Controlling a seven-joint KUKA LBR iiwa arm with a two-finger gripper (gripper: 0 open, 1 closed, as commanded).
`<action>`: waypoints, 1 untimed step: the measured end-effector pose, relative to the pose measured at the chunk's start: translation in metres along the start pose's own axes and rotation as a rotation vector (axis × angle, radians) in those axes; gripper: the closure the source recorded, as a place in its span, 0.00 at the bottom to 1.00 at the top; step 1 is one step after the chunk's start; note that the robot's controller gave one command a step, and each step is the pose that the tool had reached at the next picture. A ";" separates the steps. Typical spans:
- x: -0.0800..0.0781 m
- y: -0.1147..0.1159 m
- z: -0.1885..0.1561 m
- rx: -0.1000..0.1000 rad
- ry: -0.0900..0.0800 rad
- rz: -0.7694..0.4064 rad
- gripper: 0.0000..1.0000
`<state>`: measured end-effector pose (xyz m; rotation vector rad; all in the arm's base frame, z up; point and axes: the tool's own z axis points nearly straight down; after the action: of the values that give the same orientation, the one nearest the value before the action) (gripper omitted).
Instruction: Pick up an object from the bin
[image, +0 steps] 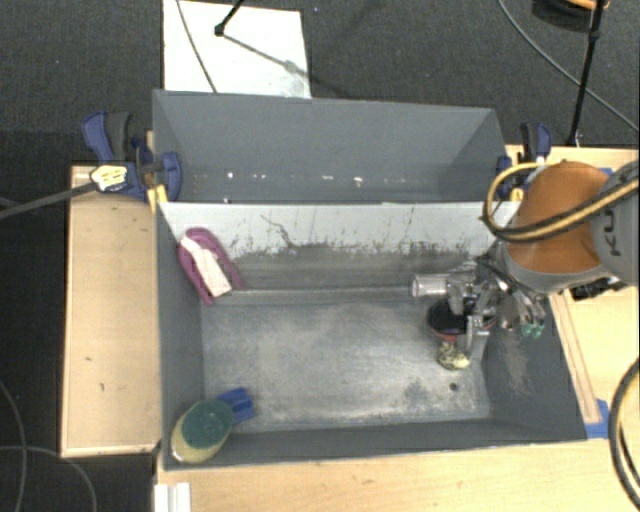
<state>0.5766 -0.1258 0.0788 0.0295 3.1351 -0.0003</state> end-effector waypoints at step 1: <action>0.040 0.000 -0.117 0.002 -0.004 -0.012 1.00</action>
Offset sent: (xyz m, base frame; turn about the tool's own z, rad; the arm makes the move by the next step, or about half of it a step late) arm -0.0419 0.0014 0.1111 -0.0154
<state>0.5361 -0.1250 0.1953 0.0106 3.1313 -0.0034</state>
